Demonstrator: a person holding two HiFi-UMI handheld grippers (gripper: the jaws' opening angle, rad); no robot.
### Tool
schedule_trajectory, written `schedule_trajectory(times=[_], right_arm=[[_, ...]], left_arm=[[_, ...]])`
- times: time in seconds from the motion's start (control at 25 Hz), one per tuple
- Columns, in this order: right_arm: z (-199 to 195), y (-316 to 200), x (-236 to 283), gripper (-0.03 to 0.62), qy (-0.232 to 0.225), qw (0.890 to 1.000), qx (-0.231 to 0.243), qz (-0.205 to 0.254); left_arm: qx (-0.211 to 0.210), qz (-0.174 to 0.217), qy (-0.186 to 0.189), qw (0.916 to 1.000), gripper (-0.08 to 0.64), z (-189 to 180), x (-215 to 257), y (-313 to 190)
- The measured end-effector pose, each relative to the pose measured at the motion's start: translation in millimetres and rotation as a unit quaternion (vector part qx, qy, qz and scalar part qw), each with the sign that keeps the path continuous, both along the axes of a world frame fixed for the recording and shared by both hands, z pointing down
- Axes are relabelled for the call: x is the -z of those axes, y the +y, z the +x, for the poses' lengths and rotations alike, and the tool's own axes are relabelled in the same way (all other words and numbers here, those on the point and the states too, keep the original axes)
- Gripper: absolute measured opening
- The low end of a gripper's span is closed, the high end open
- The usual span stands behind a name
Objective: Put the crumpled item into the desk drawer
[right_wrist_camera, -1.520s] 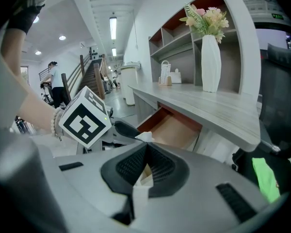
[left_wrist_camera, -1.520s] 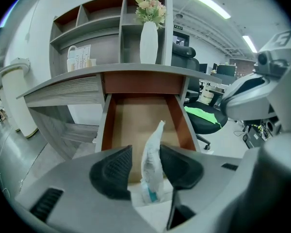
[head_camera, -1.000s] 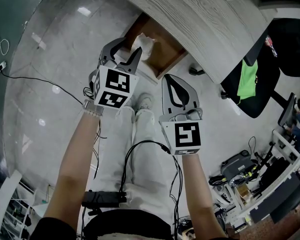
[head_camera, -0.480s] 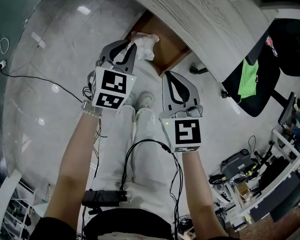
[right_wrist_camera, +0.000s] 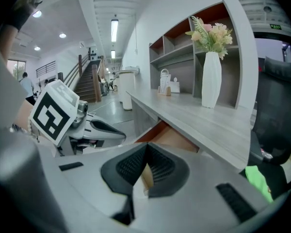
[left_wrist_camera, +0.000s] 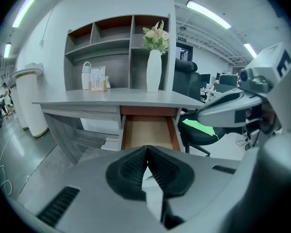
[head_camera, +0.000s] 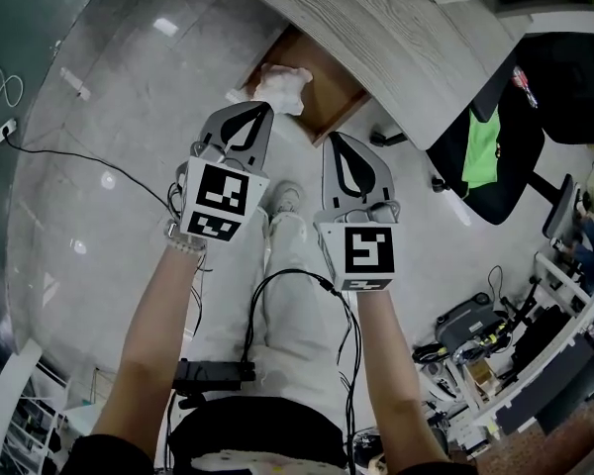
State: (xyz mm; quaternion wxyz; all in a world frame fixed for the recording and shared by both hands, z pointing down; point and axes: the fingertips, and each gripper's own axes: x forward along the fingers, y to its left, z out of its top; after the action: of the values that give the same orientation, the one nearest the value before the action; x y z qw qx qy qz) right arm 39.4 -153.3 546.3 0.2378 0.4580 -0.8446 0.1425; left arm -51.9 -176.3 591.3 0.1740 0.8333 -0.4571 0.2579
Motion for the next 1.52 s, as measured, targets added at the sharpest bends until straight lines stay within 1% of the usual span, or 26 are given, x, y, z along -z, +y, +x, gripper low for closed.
schedule_trajectory(times=[0.4,0.72,0.88,0.96,1.08,1.16,1.28,1.52], right_arm=[[5,11,54,0.005,-0.002,1.0,-0.011,0.021],[5,34,99,0.005,-0.006,1.0,-0.006,0.03],[5,41,126,0.005,-0.011,0.999,-0.004,0.044],[5,44,139,0.005,-0.017,0.999,-0.003,0.05],[6,48,157,0.005,-0.017,0.998,-0.002,0.061],[6,52,168,0.005,-0.018,0.998,-0.001,0.067],[6,55,185,0.005,-0.021,0.997,0.0,0.077],[7,57,214,0.005,-0.024,0.995,0.003,0.096]], left_arm=[[-0.005,0.023,0.021,0.9995,0.012,10,75,29],[-0.006,0.048,0.022,0.9986,0.012,7,140,47],[-0.008,0.058,0.02,0.9981,0.012,5,166,56],[-0.001,0.059,0.024,0.9979,0.012,3,176,60],[0.015,0.059,0.043,0.9972,0.012,-1,192,66],[0.018,0.064,0.046,0.9968,0.012,-3,203,71],[0.013,0.076,0.055,0.9955,0.012,-1,221,75],[0.005,0.114,0.057,0.9919,0.012,2,262,75]])
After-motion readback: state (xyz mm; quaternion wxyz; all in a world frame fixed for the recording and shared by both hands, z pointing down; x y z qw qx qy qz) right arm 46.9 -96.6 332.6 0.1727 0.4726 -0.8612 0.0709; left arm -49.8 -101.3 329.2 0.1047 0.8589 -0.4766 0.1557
